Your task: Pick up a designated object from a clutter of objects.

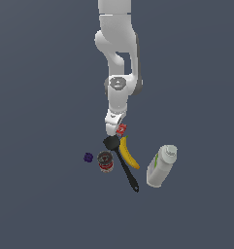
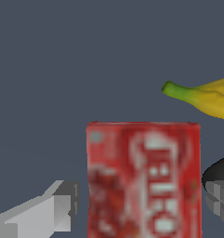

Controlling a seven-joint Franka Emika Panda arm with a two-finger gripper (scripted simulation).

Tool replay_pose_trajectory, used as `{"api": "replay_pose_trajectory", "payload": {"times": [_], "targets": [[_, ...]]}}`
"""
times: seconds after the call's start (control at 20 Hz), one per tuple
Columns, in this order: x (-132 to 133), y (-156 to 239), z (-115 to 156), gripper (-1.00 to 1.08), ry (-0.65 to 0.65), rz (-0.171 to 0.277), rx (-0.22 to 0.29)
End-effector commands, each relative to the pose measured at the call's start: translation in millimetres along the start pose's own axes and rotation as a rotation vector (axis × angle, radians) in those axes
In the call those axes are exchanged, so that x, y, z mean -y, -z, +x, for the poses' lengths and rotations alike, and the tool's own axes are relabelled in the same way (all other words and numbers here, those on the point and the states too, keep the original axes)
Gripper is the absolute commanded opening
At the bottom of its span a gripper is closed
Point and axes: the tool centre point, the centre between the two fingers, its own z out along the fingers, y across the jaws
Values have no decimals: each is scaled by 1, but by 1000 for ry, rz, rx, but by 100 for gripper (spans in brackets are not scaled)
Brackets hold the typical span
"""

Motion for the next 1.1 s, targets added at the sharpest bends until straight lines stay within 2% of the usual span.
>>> {"api": "replay_pose_trajectory", "payload": {"times": [0.0, 0.35, 0.4, 1.05], "targets": [[0, -9, 0, 100, 1, 0, 0], [0, -19, 0, 100, 1, -1, 0], [0, -19, 0, -100, 1, -1, 0], [-4, -14, 1, -100, 1, -9, -3]]}}
